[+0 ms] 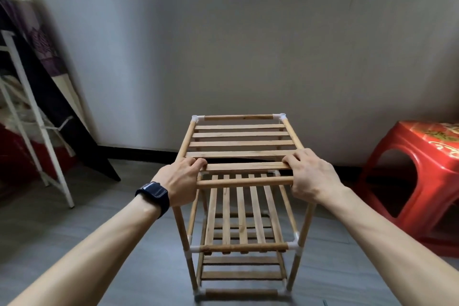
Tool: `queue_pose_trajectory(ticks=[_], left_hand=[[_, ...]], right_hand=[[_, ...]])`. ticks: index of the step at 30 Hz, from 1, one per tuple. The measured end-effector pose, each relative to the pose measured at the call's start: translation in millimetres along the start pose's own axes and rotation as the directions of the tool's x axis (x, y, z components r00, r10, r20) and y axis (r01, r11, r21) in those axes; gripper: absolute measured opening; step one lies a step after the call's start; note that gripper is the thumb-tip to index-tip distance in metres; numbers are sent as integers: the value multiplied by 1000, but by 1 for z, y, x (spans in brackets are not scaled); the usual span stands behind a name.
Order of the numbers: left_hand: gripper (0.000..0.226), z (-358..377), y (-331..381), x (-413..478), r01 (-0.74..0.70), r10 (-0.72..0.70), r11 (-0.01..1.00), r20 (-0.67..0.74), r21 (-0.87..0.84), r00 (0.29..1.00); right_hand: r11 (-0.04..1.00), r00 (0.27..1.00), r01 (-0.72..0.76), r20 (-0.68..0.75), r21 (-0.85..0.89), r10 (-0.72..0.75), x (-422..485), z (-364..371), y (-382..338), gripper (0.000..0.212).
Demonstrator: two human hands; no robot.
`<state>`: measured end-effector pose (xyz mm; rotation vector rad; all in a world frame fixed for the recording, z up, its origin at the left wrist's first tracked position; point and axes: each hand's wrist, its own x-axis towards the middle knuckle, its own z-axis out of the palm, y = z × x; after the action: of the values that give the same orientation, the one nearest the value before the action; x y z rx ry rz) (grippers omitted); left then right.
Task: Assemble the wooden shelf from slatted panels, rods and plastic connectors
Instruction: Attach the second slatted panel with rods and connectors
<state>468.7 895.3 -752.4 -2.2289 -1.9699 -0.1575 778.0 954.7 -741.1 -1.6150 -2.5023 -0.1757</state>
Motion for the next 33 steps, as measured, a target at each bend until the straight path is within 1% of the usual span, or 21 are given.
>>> queue_pose_trajectory(ticks=[3,4,6,9,12,14,17,20,22,25,27,30,33], left_hand=[[62,-5,-3,-4,-21,21,1000,-25,22,999],[66,-6,-5,-5,-33,34,998,-16,45,999],[69,-10,-8,-4,-40,35,994,50,101,998],[55,-13,-9,3,-59,43,988,112,143,993],[46,-13,-5,8,-97,80,985,119,142,990],[42,-11,-4,11,-107,93,987,117,121,989],[42,-8,-7,11,-73,62,992,103,101,993],[43,-8,-9,13,-42,31,992,98,116,995],[44,-10,-7,16,-20,6,991,103,135,995],[53,-10,4,20,13,-26,996,140,93,990],[58,-6,8,21,7,-20,995,124,100,992],[49,-2,5,20,7,-13,994,57,112,998],[40,-1,2,19,-3,-2,996,47,95,999]], right_hand=[[1000,1000,-8,-1,12,8,-5,3,2,53],[1000,1000,-13,9,9,13,-6,3,2,56],[1000,999,-24,29,12,23,-7,3,-1,58],[999,998,-32,59,21,31,-6,-2,-4,56],[999,997,-27,78,-25,29,-2,-6,0,49],[998,998,-24,65,-60,28,-1,-4,4,43],[995,1000,-9,17,-98,11,2,5,5,35],[993,1000,1,-18,-115,-3,11,11,1,29],[993,1000,17,15,-120,-15,17,9,1,34],[989,992,60,119,-138,-43,21,2,5,45],[985,990,89,121,-146,-72,21,1,8,44],[980,991,106,94,-168,-91,23,3,8,35],[973,989,114,115,-199,-93,26,4,7,32]])
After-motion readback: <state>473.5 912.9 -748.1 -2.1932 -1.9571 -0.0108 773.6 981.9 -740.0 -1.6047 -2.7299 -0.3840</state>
